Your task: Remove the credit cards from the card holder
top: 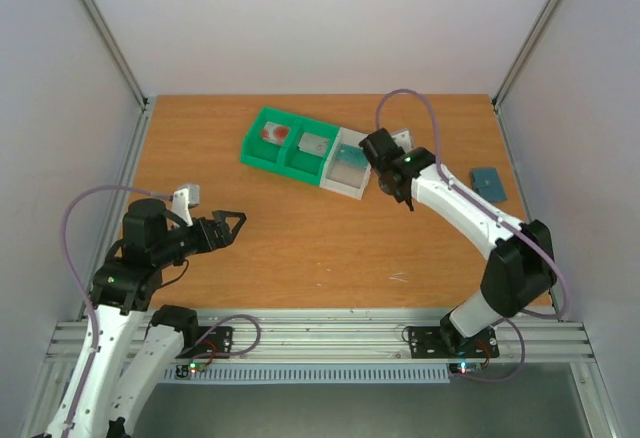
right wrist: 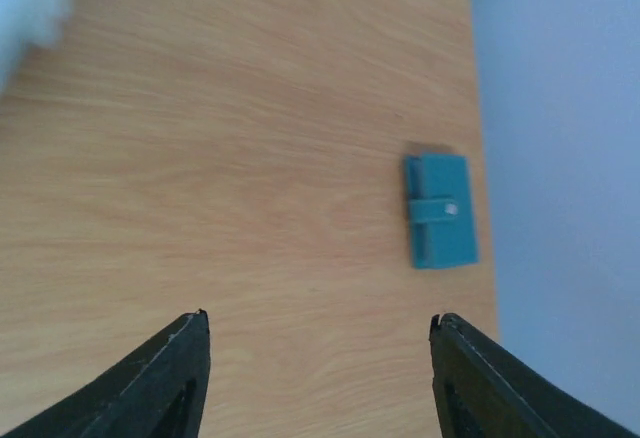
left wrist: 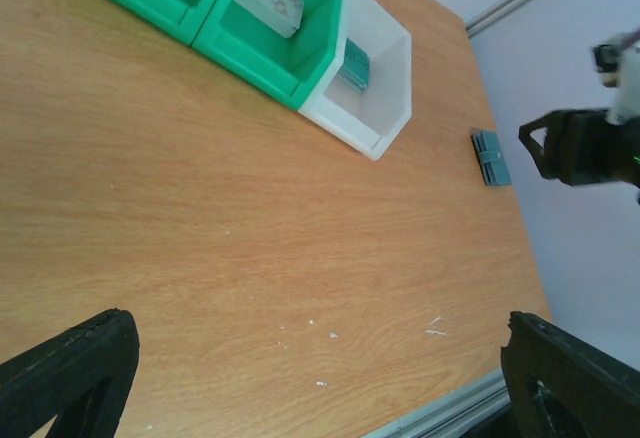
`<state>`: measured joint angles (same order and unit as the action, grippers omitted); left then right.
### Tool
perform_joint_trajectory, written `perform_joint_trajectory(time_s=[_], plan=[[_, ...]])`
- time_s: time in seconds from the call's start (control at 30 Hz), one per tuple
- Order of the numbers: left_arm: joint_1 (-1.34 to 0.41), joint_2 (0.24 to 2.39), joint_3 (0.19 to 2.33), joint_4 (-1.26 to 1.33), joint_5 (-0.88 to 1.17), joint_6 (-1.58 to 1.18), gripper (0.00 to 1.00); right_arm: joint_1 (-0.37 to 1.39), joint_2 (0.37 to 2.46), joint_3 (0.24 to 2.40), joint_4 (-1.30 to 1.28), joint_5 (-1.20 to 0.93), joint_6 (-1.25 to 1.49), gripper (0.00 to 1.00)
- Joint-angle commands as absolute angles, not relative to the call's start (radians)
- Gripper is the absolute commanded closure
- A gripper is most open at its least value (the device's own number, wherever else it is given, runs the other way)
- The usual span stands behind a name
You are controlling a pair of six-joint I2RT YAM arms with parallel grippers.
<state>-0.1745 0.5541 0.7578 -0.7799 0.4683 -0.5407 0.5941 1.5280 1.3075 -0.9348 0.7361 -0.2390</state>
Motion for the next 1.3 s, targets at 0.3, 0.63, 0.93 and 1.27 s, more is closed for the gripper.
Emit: perform_joint_trajectory(time_s=[0.3, 0.63, 0.93, 1.27], plan=[[-0.179, 0.485, 0.745, -0.679, 0.457, -0.412, 0.01, 0.177, 1.873, 1.482, -0.918, 0.829, -0.35, 0.45], [-0.189, 0.483, 0.737, -0.667, 0.429, -0.42, 0.01, -0.079, 2.054, 1.619, -0.926, 0.604, -0.322, 0.49], [-0.189, 0.498, 0.733, -0.659, 0.422, -0.433, 0.01, -0.148, 2.201, 1.813, -1.001, 0.59, -0.237, 0.5], [-0.189, 0.522, 0.737, -0.668, 0.421, -0.43, 0.01, -0.22, 2.34, 1.949, -1.067, 0.602, -0.164, 0.52]])
